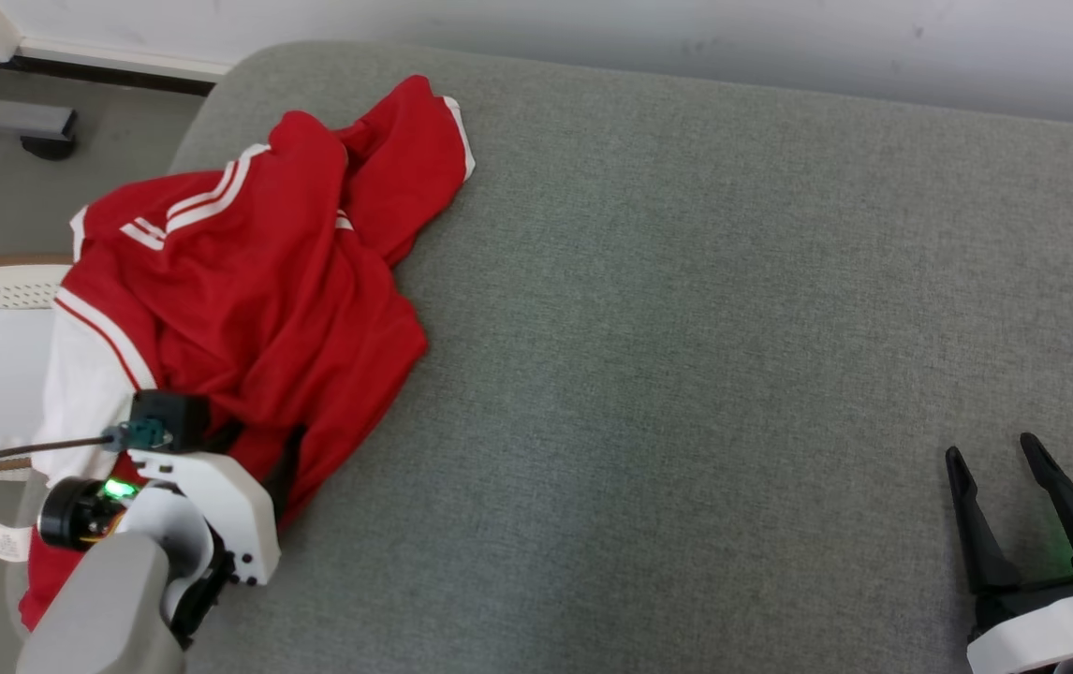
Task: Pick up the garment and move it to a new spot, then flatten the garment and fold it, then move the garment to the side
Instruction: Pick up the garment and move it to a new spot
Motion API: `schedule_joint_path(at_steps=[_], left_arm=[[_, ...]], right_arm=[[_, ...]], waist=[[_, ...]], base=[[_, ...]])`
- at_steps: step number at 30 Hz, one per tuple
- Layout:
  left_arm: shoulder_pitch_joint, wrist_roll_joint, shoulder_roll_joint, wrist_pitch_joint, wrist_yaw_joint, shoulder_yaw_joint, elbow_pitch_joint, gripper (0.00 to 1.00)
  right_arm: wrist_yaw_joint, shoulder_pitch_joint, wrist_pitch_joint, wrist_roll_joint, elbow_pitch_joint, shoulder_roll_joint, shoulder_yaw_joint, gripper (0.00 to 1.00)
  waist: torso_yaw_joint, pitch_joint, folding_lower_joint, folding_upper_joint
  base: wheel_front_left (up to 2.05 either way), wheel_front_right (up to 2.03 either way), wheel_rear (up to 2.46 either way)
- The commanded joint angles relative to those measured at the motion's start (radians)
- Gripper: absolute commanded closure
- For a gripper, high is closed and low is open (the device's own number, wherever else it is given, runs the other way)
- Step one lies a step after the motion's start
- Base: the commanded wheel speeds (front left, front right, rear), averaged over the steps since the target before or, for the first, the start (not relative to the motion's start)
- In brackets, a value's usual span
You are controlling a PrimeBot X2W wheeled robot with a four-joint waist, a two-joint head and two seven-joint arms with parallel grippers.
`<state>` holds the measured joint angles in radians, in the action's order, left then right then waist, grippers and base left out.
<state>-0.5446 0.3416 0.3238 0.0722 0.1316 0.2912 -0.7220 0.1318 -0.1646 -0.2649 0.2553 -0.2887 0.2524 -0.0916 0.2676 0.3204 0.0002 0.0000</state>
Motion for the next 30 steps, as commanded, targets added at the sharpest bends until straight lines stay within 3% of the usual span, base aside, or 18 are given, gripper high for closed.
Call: schedule_joint_path(at_steps=[1,5,6,7,8,18,23,30], left_arm=[[-0.022,-0.001,-0.004,0.000,-0.005,0.005,-0.033,0.00],[-0.062,-0.011,-0.030,-0.013,-0.015,0.020,-0.112,0.00],[-0.068,-0.006,-0.037,-0.013,-0.016,0.022,-0.135,0.25],[-0.076,-0.005,-0.043,-0.019,-0.018,0.023,-0.153,0.73],[-0.084,-0.004,-0.048,-0.028,-0.018,0.023,-0.169,1.00],[-0.133,0.035,-0.046,-0.147,-0.038,-0.020,-0.211,1.00],[-0.153,0.064,-0.028,-0.182,-0.032,-0.045,-0.160,1.00],[-0.163,0.103,0.001,-0.144,-0.023,-0.064,-0.003,1.00]], right_arm=[[-0.002,-0.014,0.001,0.003,0.004,0.006,0.001,0.00],[-0.002,-0.016,0.001,0.001,0.004,0.009,0.001,0.00],[-0.002,-0.016,0.001,0.000,0.004,0.009,0.001,0.00],[-0.002,-0.017,0.001,-0.001,0.003,0.008,-0.001,0.00],[-0.002,-0.017,0.001,-0.002,0.001,0.007,-0.002,0.00],[-0.002,0.010,0.001,0.010,-0.018,-0.017,-0.010,0.00],[-0.002,0.028,0.001,0.017,-0.028,-0.042,-0.022,0.00],[-0.002,0.047,0.001,0.023,-0.042,-0.078,-0.032,0.00]], waist=[[-0.012,0.015,-0.0002,0.0000],[-0.018,0.024,-0.0002,0.0000],[-0.020,0.025,-0.0002,0.0000],[-0.022,0.025,-0.0002,0.0000],[-0.024,0.024,-0.0002,0.0000],[-0.034,-0.055,-0.0002,0.0000],[-0.045,-0.117,-0.0002,0.0000],[-0.079,-0.187,-0.0002,0.0000]], base=[[0.00,0.00,0.00],[0.00,0.00,0.00],[0.00,0.00,0.00],[0.00,0.00,0.00],[0.00,0.00,0.00],[0.00,0.00,0.00],[0.00,0.00,0.00],[0.00,0.00,0.00]])
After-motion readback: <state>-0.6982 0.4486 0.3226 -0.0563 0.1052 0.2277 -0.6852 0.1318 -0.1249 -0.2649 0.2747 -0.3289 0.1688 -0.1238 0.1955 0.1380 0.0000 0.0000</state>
